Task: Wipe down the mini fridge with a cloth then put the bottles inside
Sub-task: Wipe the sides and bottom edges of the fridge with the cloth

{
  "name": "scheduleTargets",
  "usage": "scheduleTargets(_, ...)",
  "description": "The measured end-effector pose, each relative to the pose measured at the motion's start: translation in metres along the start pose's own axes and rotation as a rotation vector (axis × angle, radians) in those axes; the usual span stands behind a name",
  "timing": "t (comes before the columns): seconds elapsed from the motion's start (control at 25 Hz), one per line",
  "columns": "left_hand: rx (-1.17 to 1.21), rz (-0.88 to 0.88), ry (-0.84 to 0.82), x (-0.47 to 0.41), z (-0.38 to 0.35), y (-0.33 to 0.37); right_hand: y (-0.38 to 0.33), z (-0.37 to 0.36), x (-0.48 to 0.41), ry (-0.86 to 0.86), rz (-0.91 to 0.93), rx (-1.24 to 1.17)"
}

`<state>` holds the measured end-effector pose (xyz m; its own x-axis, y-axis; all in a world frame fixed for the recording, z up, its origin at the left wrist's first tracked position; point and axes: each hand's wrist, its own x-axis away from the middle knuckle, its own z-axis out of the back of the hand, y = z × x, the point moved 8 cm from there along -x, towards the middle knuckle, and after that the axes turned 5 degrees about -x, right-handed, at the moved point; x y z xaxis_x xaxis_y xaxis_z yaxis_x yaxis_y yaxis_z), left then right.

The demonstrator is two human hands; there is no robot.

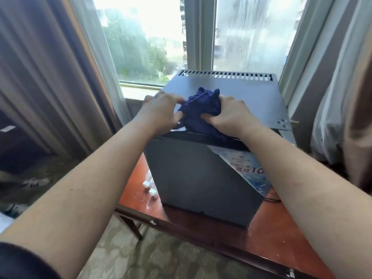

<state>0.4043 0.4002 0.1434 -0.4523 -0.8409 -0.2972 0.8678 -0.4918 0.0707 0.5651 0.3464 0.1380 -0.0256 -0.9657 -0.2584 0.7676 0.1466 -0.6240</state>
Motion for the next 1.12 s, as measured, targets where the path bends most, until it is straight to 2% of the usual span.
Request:
scheduleTargets(0.24,0.089,-0.035,-0.100,-0.042,-0.004,-0.080,-0.020,-0.060,-0.080,-0.008,-0.005,0.097)
scheduleTargets(0.4,0.189,-0.194,-0.091,-0.069,-0.011,-0.108,-0.031,-0.073,-0.098,0.026,-0.090,0.140)
scheduleTargets(0.56,0.258,-0.402,-0.101,-0.080,-0.013,-0.112,-0.040,-0.070,-0.078,0.123,-0.193,0.177)
scheduleTargets(0.68,0.327,-0.562,-0.155,-0.067,-0.004,-0.091,-0.049,-0.061,-0.038,0.253,-0.324,0.165)
scheduleTargets(0.76,0.287,-0.676,-0.158,-0.053,0.001,-0.062,-0.052,-0.048,0.002,0.371,-0.431,0.179)
scheduleTargets(0.92,0.259,-0.819,-0.085,-0.017,0.007,0.019,-0.051,-0.028,0.098,0.738,-0.590,0.152)
scheduleTargets(1.0,0.279,-0.858,-0.066,0.004,0.007,0.041,-0.042,-0.037,0.134,0.888,-0.671,-0.002)
scheduleTargets(1.12,0.280,-0.927,0.015,0.027,0.014,0.040,-0.022,-0.073,0.152,1.116,-0.611,-0.439)
